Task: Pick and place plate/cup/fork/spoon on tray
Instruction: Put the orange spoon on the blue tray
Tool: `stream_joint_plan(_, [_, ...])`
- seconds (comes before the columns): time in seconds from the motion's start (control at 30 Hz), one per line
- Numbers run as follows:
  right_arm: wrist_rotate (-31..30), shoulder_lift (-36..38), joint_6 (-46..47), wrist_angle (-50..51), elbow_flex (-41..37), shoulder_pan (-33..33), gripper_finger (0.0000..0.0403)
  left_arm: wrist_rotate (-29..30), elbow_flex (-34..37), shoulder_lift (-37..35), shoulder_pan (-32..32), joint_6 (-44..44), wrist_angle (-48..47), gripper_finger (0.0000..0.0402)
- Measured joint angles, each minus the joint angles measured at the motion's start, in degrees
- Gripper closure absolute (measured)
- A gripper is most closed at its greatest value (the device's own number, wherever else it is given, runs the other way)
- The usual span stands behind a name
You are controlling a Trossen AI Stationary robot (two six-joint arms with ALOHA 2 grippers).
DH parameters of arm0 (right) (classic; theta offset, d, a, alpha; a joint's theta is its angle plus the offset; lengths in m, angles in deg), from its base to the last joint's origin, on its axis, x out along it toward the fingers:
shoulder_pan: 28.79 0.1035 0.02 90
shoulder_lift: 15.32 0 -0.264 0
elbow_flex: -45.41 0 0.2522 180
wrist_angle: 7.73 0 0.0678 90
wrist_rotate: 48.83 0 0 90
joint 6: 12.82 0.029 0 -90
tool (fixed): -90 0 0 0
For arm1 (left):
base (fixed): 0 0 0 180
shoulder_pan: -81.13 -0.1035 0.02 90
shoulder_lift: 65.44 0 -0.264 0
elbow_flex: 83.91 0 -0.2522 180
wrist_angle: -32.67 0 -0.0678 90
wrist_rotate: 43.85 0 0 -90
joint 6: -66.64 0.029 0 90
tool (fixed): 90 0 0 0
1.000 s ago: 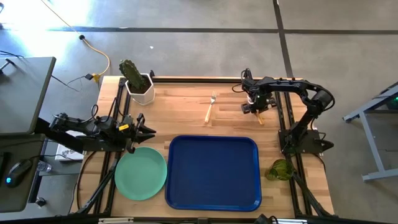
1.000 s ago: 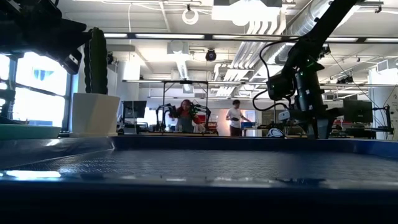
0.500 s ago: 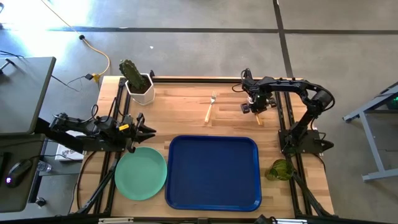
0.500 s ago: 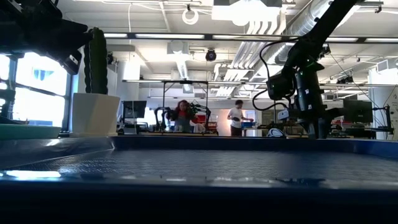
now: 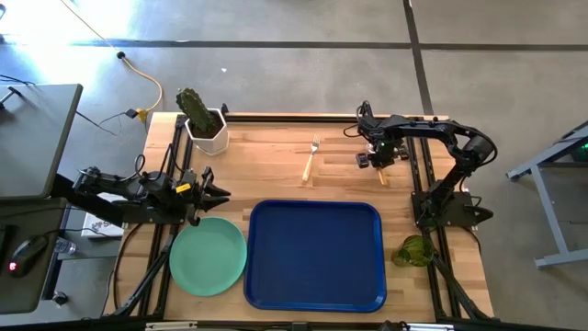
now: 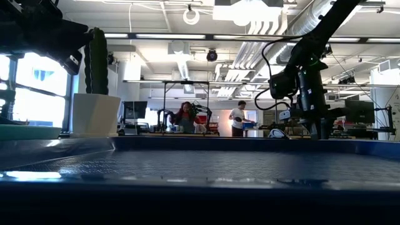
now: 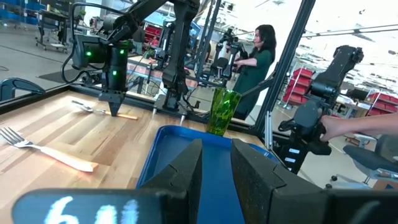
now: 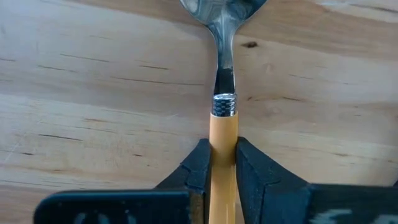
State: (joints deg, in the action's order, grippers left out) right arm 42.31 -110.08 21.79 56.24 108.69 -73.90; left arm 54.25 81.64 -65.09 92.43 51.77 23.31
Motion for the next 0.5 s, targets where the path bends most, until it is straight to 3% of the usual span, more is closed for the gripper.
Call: stream_joint_plan(0.5, [0.57,0.2,4.16,0.31,0.04,4.94,0.037,0.0,0.0,-0.01,-0.01,0.02,-0.09,0.0328])
